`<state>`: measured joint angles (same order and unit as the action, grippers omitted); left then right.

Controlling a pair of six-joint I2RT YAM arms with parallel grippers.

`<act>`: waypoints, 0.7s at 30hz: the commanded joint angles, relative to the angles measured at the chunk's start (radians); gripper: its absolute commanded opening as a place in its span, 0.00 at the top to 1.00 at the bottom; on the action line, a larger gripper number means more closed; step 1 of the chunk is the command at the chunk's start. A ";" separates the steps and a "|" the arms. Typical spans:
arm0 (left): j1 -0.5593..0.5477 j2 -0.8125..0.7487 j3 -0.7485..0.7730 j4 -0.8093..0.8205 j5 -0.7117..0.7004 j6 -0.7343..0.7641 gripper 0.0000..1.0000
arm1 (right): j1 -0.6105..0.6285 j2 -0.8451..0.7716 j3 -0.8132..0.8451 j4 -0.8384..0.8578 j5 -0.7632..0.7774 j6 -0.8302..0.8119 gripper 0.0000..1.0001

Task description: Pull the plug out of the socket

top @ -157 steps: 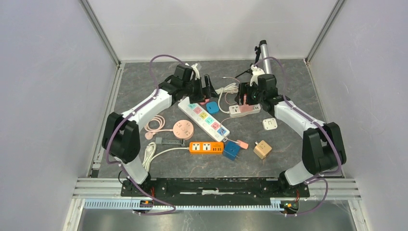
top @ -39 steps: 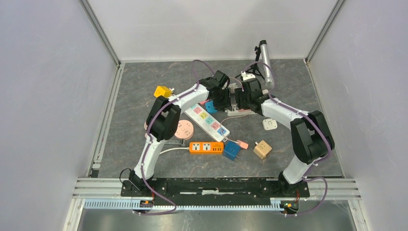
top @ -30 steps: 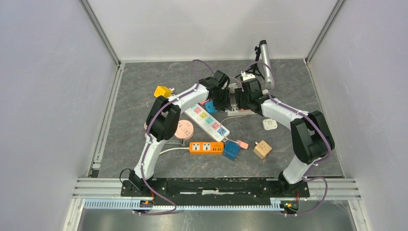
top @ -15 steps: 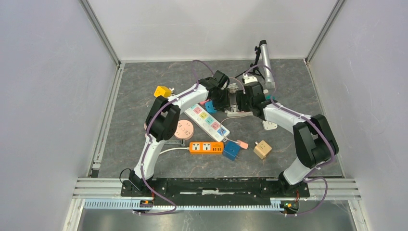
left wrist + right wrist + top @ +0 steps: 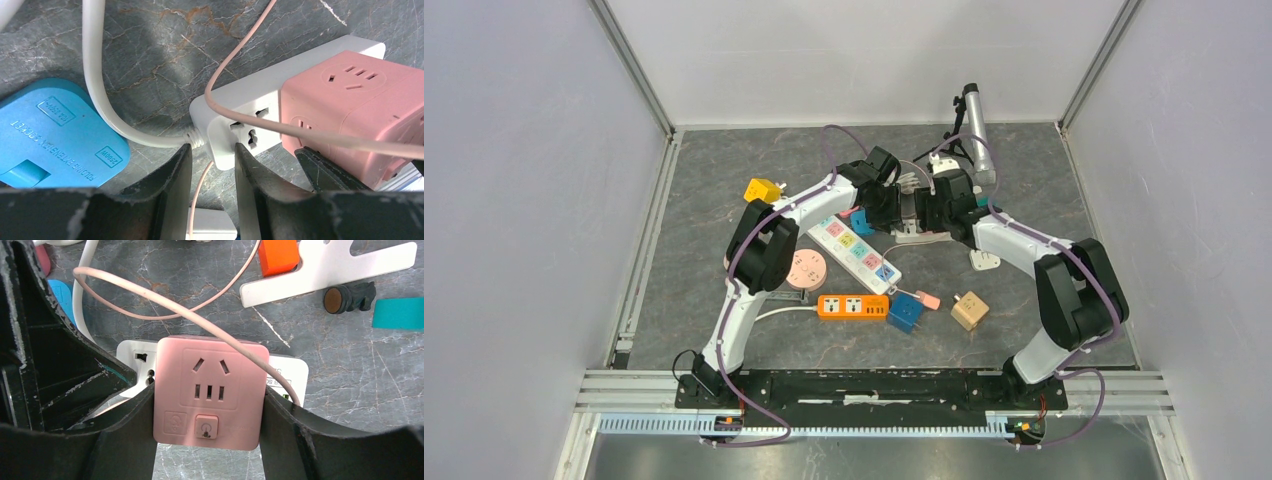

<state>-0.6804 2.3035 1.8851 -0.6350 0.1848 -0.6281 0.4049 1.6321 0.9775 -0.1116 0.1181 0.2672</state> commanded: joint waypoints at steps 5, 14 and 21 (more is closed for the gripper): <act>-0.009 0.071 -0.052 -0.066 -0.099 0.004 0.59 | 0.071 -0.035 0.059 0.005 -0.134 0.004 1.00; -0.008 0.066 -0.061 -0.066 -0.103 0.015 0.59 | 0.031 -0.047 0.080 0.008 -0.205 0.094 1.00; -0.008 0.069 -0.058 -0.065 -0.102 0.020 0.59 | 0.099 -0.021 0.091 -0.074 -0.015 0.014 1.00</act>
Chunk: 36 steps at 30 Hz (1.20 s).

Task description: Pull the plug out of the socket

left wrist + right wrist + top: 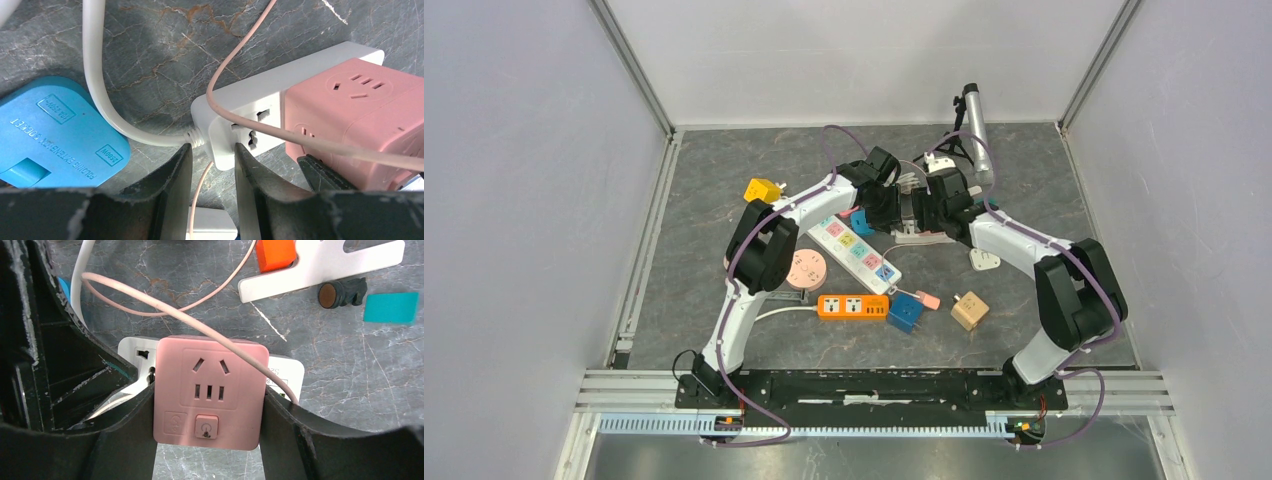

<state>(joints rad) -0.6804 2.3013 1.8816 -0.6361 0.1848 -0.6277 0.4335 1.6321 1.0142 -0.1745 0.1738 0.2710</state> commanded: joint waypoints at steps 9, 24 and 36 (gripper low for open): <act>-0.008 0.063 -0.065 -0.064 -0.124 0.022 0.61 | 0.027 -0.072 0.134 -0.016 -0.163 0.035 1.00; -0.007 0.006 0.017 -0.062 -0.085 0.049 0.58 | -0.003 -0.231 0.090 -0.110 -0.128 0.040 1.00; -0.005 -0.192 -0.008 -0.016 -0.100 0.095 0.46 | -0.059 -0.312 -0.016 -0.103 -0.402 0.025 1.00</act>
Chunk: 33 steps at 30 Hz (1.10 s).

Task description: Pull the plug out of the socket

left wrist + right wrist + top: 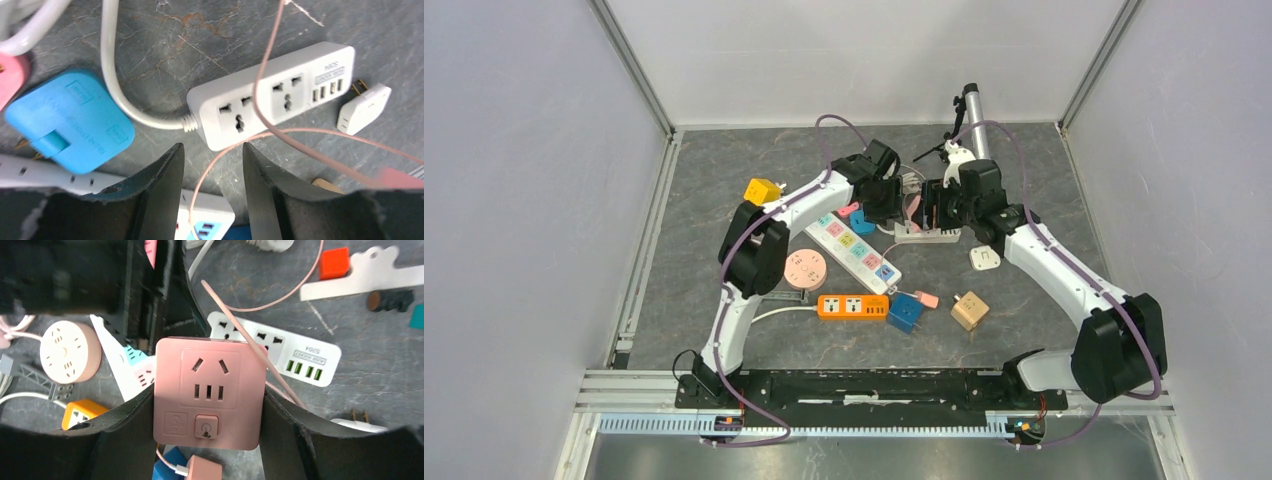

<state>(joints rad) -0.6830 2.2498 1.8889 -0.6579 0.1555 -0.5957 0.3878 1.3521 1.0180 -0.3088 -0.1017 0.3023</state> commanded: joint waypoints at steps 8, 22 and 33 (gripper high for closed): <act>0.017 -0.253 -0.118 -0.037 -0.285 0.021 0.44 | -0.027 0.036 -0.049 0.035 -0.315 0.037 1.00; 0.047 -0.471 -0.269 -0.035 -0.402 0.025 0.31 | -0.027 0.057 -0.072 -0.185 -0.062 -0.082 1.00; 0.054 -0.687 -0.431 -0.045 -0.533 0.017 0.03 | -0.027 0.039 -0.145 -0.220 0.071 -0.106 0.88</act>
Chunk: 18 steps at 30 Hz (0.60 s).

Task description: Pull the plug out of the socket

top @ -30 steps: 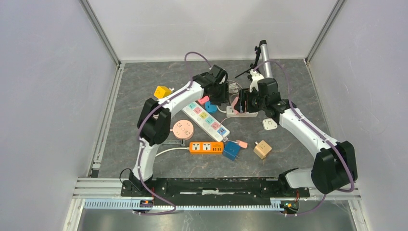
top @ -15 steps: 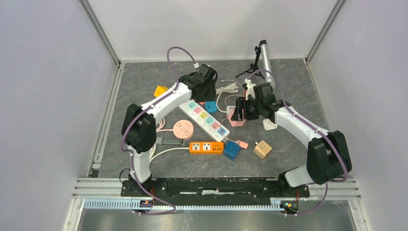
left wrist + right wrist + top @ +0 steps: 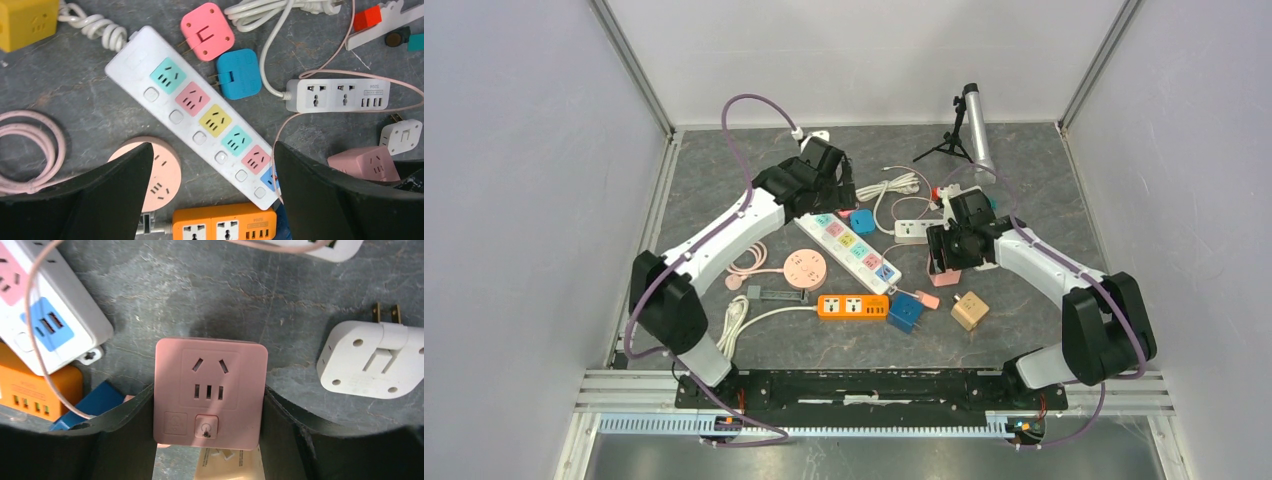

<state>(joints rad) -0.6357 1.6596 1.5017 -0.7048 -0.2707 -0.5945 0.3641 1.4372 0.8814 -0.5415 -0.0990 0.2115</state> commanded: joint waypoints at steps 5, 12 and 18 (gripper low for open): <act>0.014 -0.203 -0.143 -0.044 -0.192 -0.051 0.00 | -0.004 -0.041 -0.035 0.052 0.093 -0.010 0.63; 0.016 -0.439 -0.312 -0.071 -0.282 -0.105 0.00 | -0.004 -0.034 -0.076 0.111 0.079 0.027 0.44; 0.016 -0.642 -0.405 -0.079 -0.264 -0.105 0.00 | 0.000 -0.112 -0.100 0.133 0.129 0.066 0.19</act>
<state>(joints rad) -0.6228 1.1229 1.1328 -0.7845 -0.4980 -0.6430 0.3645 1.3849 0.7982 -0.4324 -0.0319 0.2451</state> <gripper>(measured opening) 0.994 0.751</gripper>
